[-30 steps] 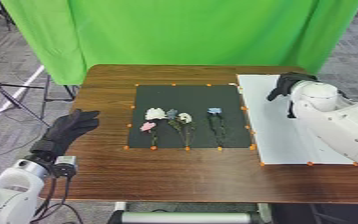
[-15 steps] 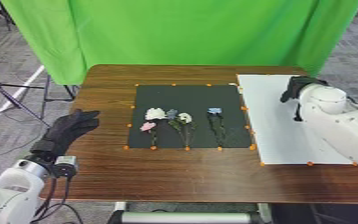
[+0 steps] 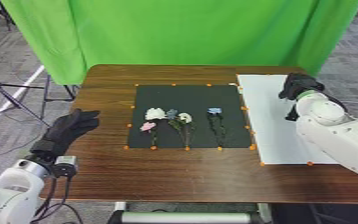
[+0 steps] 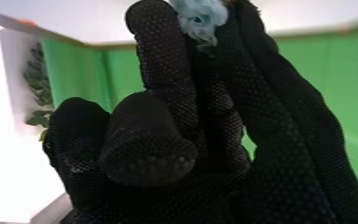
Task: Arrange flowers
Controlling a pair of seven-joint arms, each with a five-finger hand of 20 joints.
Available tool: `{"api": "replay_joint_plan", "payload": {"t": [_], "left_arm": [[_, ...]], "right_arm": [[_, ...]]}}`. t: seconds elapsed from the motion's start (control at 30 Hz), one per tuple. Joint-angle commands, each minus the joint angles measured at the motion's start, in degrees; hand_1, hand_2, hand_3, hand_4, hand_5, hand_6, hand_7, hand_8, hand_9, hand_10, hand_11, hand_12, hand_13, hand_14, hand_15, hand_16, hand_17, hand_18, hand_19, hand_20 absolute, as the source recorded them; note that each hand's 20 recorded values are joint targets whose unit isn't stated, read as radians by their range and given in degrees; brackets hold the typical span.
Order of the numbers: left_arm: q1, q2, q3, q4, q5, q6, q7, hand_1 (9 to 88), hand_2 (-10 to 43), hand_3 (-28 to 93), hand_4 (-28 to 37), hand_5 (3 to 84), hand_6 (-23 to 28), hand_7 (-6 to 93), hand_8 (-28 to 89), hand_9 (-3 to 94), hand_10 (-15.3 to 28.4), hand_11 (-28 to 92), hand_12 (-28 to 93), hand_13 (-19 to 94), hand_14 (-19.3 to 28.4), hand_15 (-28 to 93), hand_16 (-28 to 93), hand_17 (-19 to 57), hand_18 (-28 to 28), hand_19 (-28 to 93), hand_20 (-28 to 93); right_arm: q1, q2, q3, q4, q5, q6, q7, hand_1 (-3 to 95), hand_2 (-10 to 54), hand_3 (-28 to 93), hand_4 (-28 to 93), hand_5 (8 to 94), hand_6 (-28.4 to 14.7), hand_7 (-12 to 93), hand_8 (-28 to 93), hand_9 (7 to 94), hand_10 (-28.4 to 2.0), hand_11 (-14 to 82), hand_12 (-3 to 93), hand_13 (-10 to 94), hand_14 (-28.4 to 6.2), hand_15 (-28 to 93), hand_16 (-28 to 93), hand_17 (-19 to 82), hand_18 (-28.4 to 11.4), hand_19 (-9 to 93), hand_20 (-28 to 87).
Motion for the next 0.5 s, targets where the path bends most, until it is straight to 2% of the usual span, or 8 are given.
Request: {"api": "replay_joint_plan", "payload": {"t": [0.03,0.1,0.23,0.4,0.5], "left_arm": [[0.58,-0.12,-0.58,-0.41,0.02,-0.53,-0.43,21.0,16.1,55,-28.3,42.8,4.7,10.8,-6,40.0,16.0,18,9,30,17.8,16,-4,0.7,10.8,14,10],[0.91,-0.14,-0.72,-0.58,-0.01,-0.43,-0.39,21.0,16.1,55,-28.3,42.8,4.8,10.8,-6,40.0,15.9,18,9,30,17.8,16,-4,0.7,10.7,14,10],[0.62,-0.05,-0.52,-0.38,0.07,-0.53,-0.36,20.9,16.0,55,-28.3,42.8,4.7,10.8,-6,39.9,15.9,18,9,30,17.8,16,-4,0.7,10.7,14,10],[0.06,0.01,0.11,-0.08,0.43,-1.33,-0.76,20.9,16.0,55,-28.3,42.7,4.7,10.9,-6,39.8,15.8,18,9,30,17.8,16,-3,0.6,10.8,14,10],[0.12,0.02,0.10,-0.08,0.58,-1.30,-0.75,20.8,16.0,55,-28.3,42.7,4.6,10.9,-6,39.7,15.8,18,9,30,17.7,16,-3,0.6,10.8,14,10]], "right_arm": [[1.02,5.51,1.89,-13.89,1.77,-1.07,0.30,56.2,-4.9,56,-15,76.7,1.4,20,8,84.6,-11.2,17.5,27.0,87,-2.3,69,31,60,-16.1,93,66],[0.67,6.59,1.09,-17.05,1.99,-2.03,-0.73,56.2,-5.1,56,-15,77.1,1.4,20,8,85.0,-11.3,17.7,26.9,87,-2.2,69,32,60,-16.1,93,66],[-1.71,7.81,0.74,-22.08,0.04,-1.71,-2.58,56.2,-5.3,56,-15,77.5,1.3,20,8,85.1,-11.5,17.8,26.8,87,-2.3,69,32,60,-16.1,93,67],[-4.97,7.93,-1.39,-24.30,-9.36,3.19,-3.26,55.9,-5.6,57,-15,77.8,1.2,19,8,85.0,-11.5,17.9,26.8,87,-2.2,69,32,60,-16.1,93,67],[-7.87,7.74,-0.80,-25.42,-12.03,3.27,-2.99,55.4,-5.8,57,-15,77.9,1.4,19,9,85.1,-11.6,17.8,26.8,87,-2.2,69,32,60,-16.1,93,67]]}}
